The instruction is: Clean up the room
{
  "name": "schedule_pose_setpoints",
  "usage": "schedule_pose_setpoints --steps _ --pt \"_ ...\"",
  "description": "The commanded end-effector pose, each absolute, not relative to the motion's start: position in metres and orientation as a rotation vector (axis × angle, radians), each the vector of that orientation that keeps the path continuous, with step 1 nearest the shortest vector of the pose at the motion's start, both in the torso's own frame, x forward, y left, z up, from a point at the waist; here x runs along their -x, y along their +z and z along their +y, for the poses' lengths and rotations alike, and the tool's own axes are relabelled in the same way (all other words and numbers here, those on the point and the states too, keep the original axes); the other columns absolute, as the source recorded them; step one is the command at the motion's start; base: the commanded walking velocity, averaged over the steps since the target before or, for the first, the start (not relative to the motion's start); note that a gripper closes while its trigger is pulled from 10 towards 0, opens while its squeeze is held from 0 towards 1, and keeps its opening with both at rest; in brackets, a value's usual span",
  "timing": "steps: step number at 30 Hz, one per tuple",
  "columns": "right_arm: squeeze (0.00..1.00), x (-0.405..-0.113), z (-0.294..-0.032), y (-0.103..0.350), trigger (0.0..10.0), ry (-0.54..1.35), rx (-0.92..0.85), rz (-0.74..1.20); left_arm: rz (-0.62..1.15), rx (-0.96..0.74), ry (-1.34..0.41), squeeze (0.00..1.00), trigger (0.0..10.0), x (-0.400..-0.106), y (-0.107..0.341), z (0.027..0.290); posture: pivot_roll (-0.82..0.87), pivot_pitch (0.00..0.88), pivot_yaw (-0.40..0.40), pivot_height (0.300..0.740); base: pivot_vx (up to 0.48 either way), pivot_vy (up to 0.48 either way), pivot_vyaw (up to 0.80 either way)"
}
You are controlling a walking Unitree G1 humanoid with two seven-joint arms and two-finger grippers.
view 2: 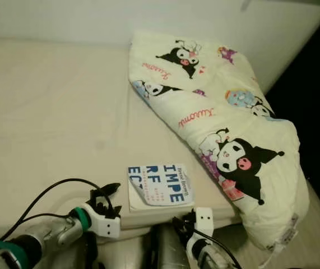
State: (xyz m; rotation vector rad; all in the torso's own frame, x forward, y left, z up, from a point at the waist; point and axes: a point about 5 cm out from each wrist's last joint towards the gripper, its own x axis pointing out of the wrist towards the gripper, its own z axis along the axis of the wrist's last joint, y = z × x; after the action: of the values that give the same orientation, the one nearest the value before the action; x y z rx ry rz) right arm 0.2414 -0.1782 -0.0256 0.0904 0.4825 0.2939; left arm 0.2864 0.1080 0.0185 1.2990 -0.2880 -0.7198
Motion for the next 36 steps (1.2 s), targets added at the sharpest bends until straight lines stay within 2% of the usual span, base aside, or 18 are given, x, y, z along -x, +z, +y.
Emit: schedule_pose_setpoints --steps 1,4,5,6,9,10,12,15,17,18,19,21,22,27,28,29,30,36 --pt "0.00 -0.241 -0.178 -0.022 10.0 0.340 0.028 0.448 -0.268 -1.278 -0.731 0.00 10.0 -0.281 0.013 0.110 -0.13 0.188 -0.059 0.616 0.000 0.000 0.00" --pt "0.00 -0.247 -0.179 -0.015 10.0 0.341 0.104 0.395 -0.256 -1.257 -0.708 0.00 10.0 -0.280 0.013 0.113 -0.10 0.193 -0.056 0.616 0.000 0.000 0.00" --pt "0.00 -0.252 -0.182 -0.004 10.0 0.341 0.240 0.318 -0.242 -1.235 -0.685 0.00 10.0 -0.278 0.012 0.116 -0.09 0.192 -0.056 0.616 0.000 0.000 0.00" --pt "0.00 -0.252 -0.182 -0.004 10.0 0.341 0.240 0.318 -0.242 -1.235 -0.685 0.00 10.0 -0.278 0.012 0.116 -0.09 0.192 -0.056 0.616 0.000 0.000 0.00" --pt "0.00 -0.255 -0.174 0.018 10.0 0.487 0.621 0.110 -0.208 -1.183 -0.643 0.00 10.0 -0.270 0.006 0.124 -0.08 0.190 -0.053 0.616 0.000 0.000 0.00" --pt "0.00 -0.255 -0.174 0.018 10.0 0.487 0.621 0.110 -0.208 -1.183 -0.643 0.00 10.0 -0.270 0.006 0.124 -0.08 0.190 -0.053 0.616 0.000 0.000 0.00" --pt "0.00 -0.252 -0.167 0.023 10.0 0.605 0.838 0.024 -0.183 -1.168 -0.634 0.00 10.0 -0.263 0.000 0.129 -0.08 0.186 -0.053 0.616 0.000 0.000 0.00" --pt "0.00 -0.250 -0.165 0.023 10.0 0.640 0.896 0.002 -0.174 -1.165 -0.631 0.00 10.0 -0.261 -0.001 0.131 -0.08 0.186 -0.053 0.616 0.000 0.000 0.00" --pt "0.00 -0.246 -0.161 0.013 10.0 0.750 1.129 -0.024 -0.136 -1.149 -0.581 0.00 10.0 -0.259 -0.003 0.142 -0.07 0.183 -0.059 0.616 0.000 0.000 0.00" --pt "0.00 -0.246 -0.161 0.013 10.0 0.750 1.129 -0.024 -0.136 -1.149 -0.581 0.00 10.0 -0.259 -0.003 0.142 -0.07 0.183 -0.059 0.616 0.000 0.000 0.00" --pt "0.60 -0.245 -0.158 0.005 10.0 0.793 1.218 -0.018 -0.113 -1.139 -0.538 0.00 10.0 -0.260 -0.003 0.149 -0.06 0.184 -0.059 0.616 0.000 0.000 0.00" --pt "0.60 -0.245 -0.157 0.000 10.0 0.819 1.275 -0.016 -0.098 -1.132 -0.508 0.00 10.0 -0.261 -0.002 0.155 -0.06 0.184 -0.059 0.616 0.000 0.000 0.00" --pt "1.00 -0.247 -0.156 -0.005 10.0 0.825 1.311 0.005 -0.084 -1.124 -0.475 0.00 10.0 -0.262 -0.001 0.160 -0.06 0.184 -0.059 0.616 0.000 0.000 0.00" --pt "1.00 -0.254 -0.149 -0.011 10.0 0.808 1.409 0.003 -0.052 -1.102 -0.409 0.00 10.0 -0.265 0.003 0.172 -0.02 0.183 -0.049 0.616 0.000 0.000 0.00" --pt "0.34 -0.262 -0.145 -0.010 10.0 0.752 1.468 -0.015 -0.031 -1.093 -0.366 0.00 10.0 -0.267 0.005 0.181 -0.01 0.184 -0.044 0.616 0.000 0.000 0.00" --pt "0.34 -0.262 -0.145 -0.010 10.0 0.752 1.468 -0.015 -0.031 -1.093 -0.366 0.00 10.0 -0.267 0.005 0.181 -0.01 0.184 -0.044 0.616 0.000 0.000 0.00" --pt "0.00 -0.265 -0.144 -0.009 10.0 0.734 1.479 -0.020 -0.026 -1.091 -0.355 0.00 10.0 -0.267 0.006 0.184 -0.01 0.184 -0.044 0.616 0.000 0.000 0.00" --pt "0.00 -0.272 -0.146 -0.007 10.0 0.656 1.478 -0.007 -0.018 -1.085 -0.328 0.00 10.0 -0.269 0.008 0.189 0.01 0.186 -0.042 0.616 0.000 0.000 0.00"
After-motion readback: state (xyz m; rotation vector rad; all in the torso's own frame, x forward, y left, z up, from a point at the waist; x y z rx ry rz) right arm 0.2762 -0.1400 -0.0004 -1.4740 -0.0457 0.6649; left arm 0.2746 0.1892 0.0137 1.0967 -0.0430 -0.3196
